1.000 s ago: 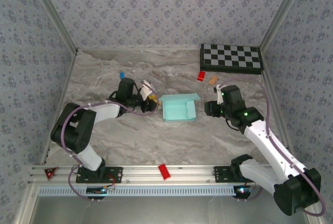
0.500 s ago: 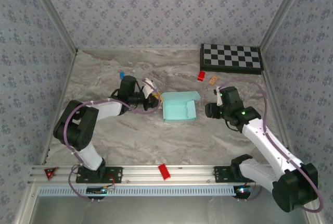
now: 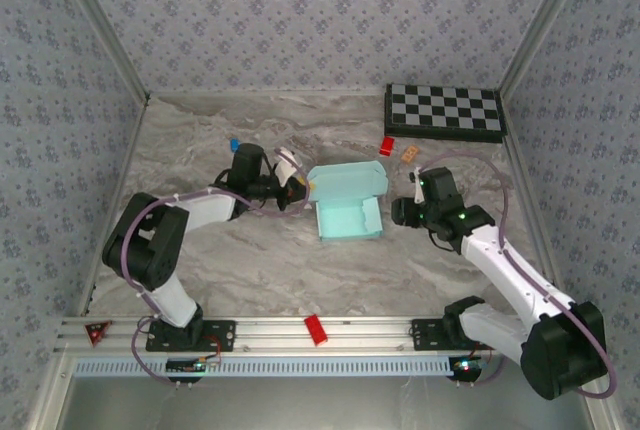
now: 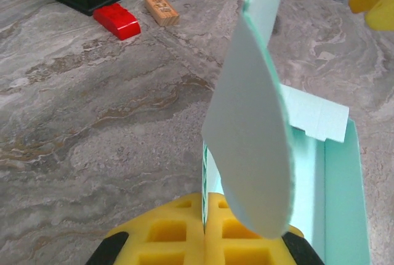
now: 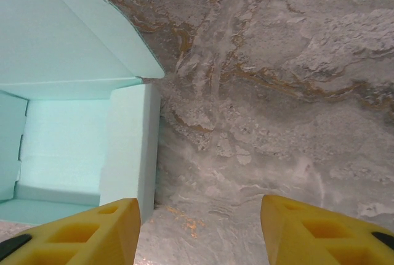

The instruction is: Fold the paper box

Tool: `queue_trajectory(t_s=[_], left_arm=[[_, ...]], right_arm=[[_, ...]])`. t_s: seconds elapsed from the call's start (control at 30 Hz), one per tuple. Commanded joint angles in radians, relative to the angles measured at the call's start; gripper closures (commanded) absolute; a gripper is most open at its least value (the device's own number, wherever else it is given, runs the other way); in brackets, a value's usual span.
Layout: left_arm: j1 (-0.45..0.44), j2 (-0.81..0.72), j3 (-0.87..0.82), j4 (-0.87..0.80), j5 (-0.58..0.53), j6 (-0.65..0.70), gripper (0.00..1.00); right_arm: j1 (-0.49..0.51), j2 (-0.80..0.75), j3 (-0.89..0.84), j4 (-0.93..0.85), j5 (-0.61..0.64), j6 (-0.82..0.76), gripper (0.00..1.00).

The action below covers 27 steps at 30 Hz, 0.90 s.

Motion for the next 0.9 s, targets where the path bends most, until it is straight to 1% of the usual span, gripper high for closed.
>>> queue_trajectory(t_s=[0.0, 0.17, 0.23, 0.4, 0.5, 0.63, 0.87], left_arm=[[-0.014, -0.087, -0.026, -0.030, -0.080, -0.045, 1.00], [-0.041, -0.154, -0.061, -0.089, -0.141, -0.066, 1.00], [-0.047, -0.169, -0.071, -0.107, -0.164, -0.100, 1.00], [-0.055, -0.192, -0.103, -0.084, -0.183, -0.177, 1.00], [-0.058, -0.190, -0.101, -0.097, -0.189, -0.197, 1.00], [-0.059, -0.199, -0.107, -0.101, -0.184, -0.212, 1.00], [-0.059, -0.209, -0.107, -0.107, -0.179, -0.214, 1.00]], right_arm=[[-0.006, -0.012, -0.037, 0.081, -0.055, 0.049, 0.44], [-0.013, 0.004, -0.089, 0.196, -0.144, 0.081, 0.44], [-0.012, 0.015, -0.118, 0.259, -0.160, 0.113, 0.44], [-0.014, 0.066, -0.184, 0.448, -0.216, 0.178, 0.44], [-0.012, 0.118, -0.185, 0.501, -0.223, 0.194, 0.45], [-0.008, 0.164, -0.196, 0.559, -0.184, 0.214, 0.46], [0.000, 0.269, -0.182, 0.646, -0.236, 0.210, 0.48]])
